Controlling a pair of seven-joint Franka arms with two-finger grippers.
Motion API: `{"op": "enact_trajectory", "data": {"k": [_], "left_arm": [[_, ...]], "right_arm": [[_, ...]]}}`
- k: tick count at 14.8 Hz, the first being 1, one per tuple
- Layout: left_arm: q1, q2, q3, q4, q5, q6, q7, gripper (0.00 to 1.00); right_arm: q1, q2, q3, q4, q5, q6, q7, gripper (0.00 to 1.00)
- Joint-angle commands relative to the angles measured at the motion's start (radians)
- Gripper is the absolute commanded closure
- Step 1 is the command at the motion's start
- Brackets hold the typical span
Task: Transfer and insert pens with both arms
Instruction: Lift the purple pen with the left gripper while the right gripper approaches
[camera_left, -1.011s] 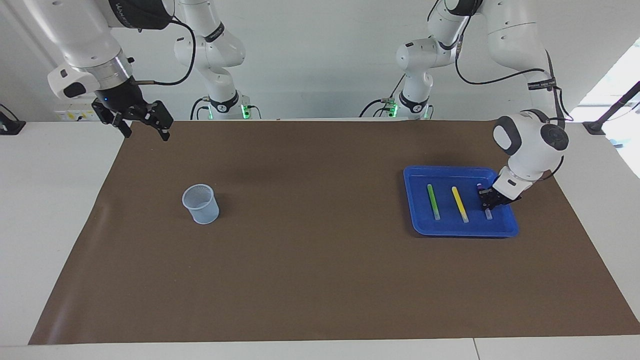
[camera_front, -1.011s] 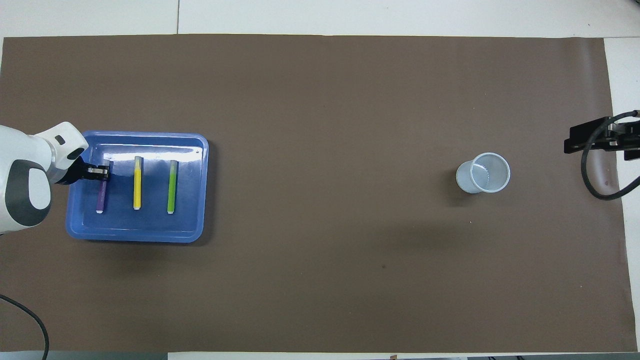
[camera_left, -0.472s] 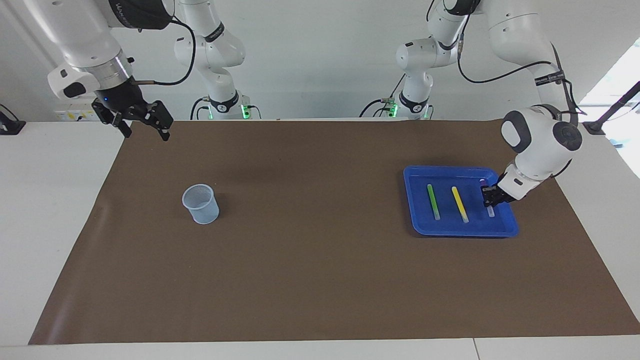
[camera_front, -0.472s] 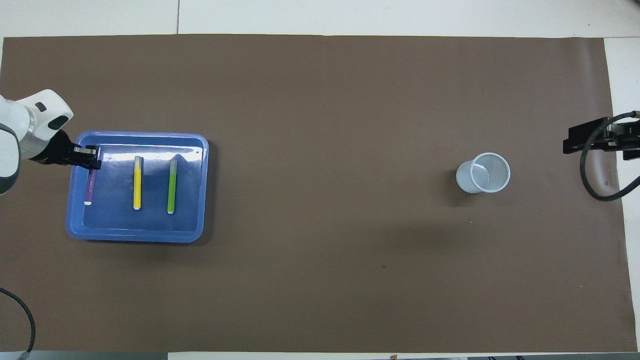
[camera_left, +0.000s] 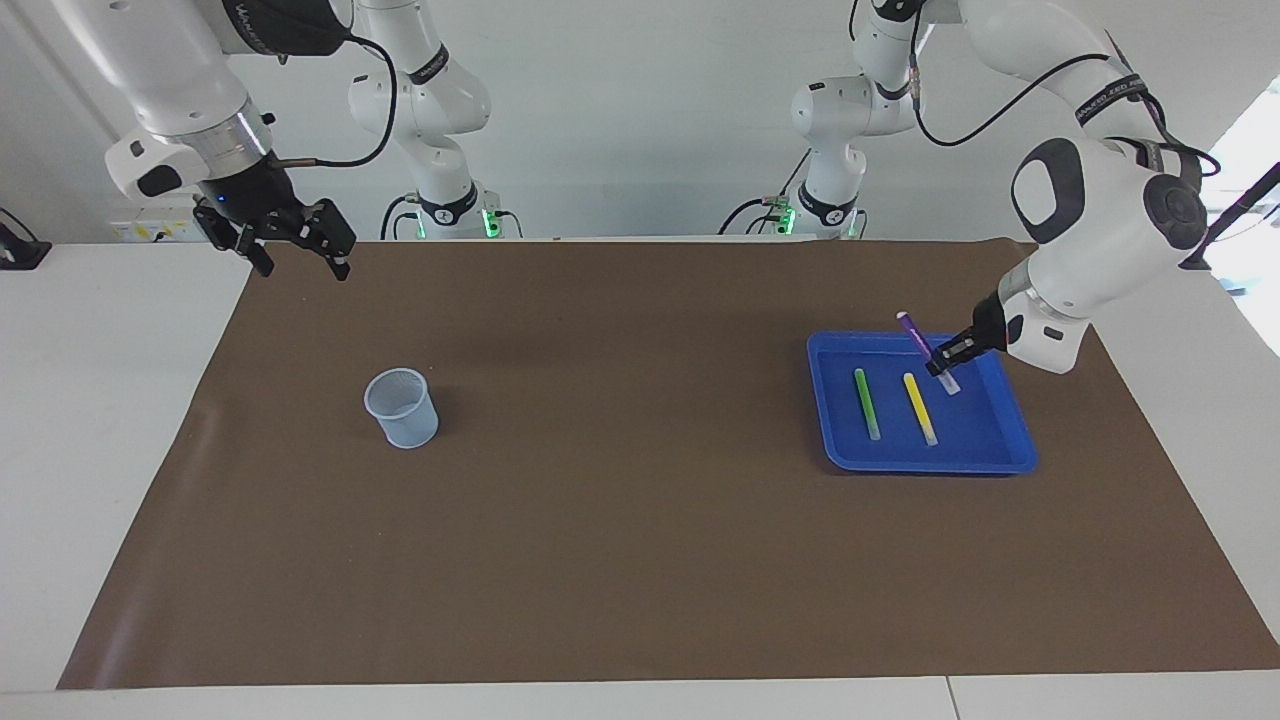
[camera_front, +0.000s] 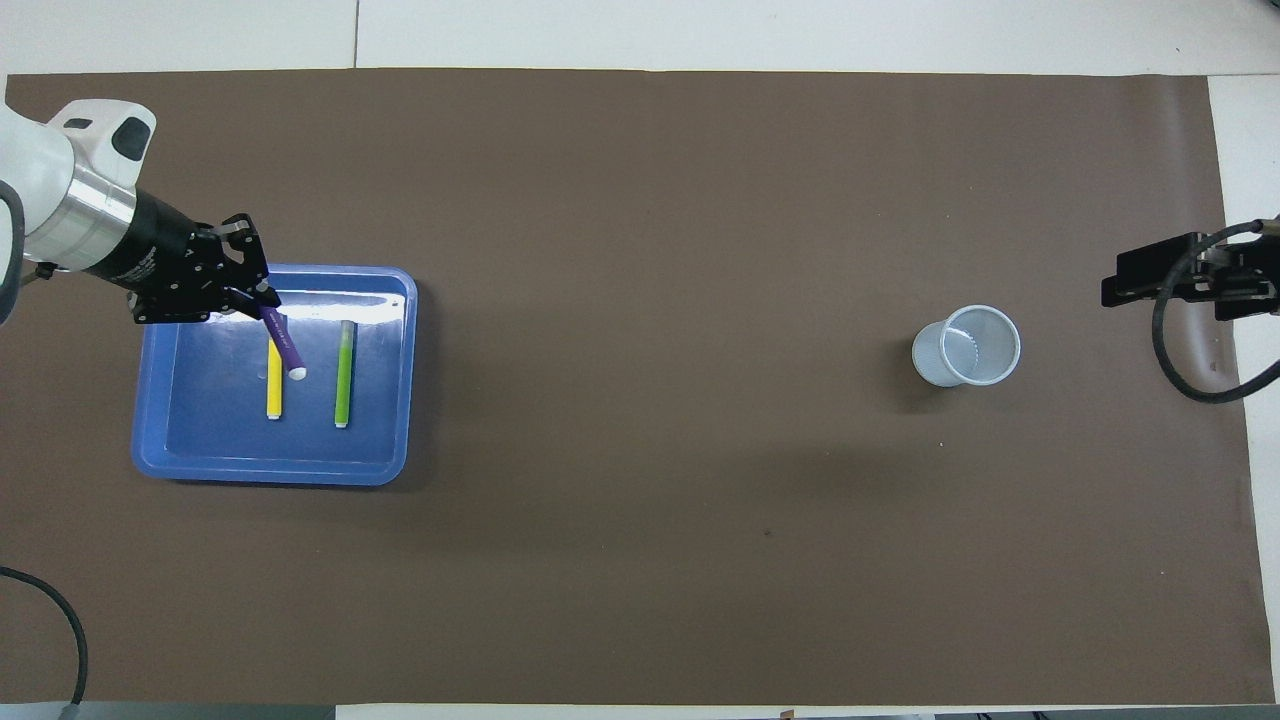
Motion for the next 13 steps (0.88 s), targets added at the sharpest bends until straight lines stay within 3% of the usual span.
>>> {"op": "enact_trajectory", "data": {"k": [1,6,10,13], "left_arm": [[-0.001,-0.045,-0.029,-0.008,-0.160,-0.026,-0.338,1.00],[-0.064,-0.093,-0.043,-0.065,-0.430,0.042,-0.680,1.00],[-0.131,-0.182,-0.043,-0.249,-0.592,0.217,-0.779,1.00],[-0.193,-0.280,-0.043,-0.393,-0.712,0.353,-0.831,1.00]], "right_arm": [[0.002,0.001,0.006,0.006,0.071,-0.007,0.005,0.00],[0.106,-0.003,0.009,-0.023,0.277,0.073,0.139,0.00],[0.207,-0.003,0.012,-0.024,0.406,0.182,0.213,0.00],[0.320,-0.013,0.012,-0.061,0.429,0.303,0.262,0.00]]}}
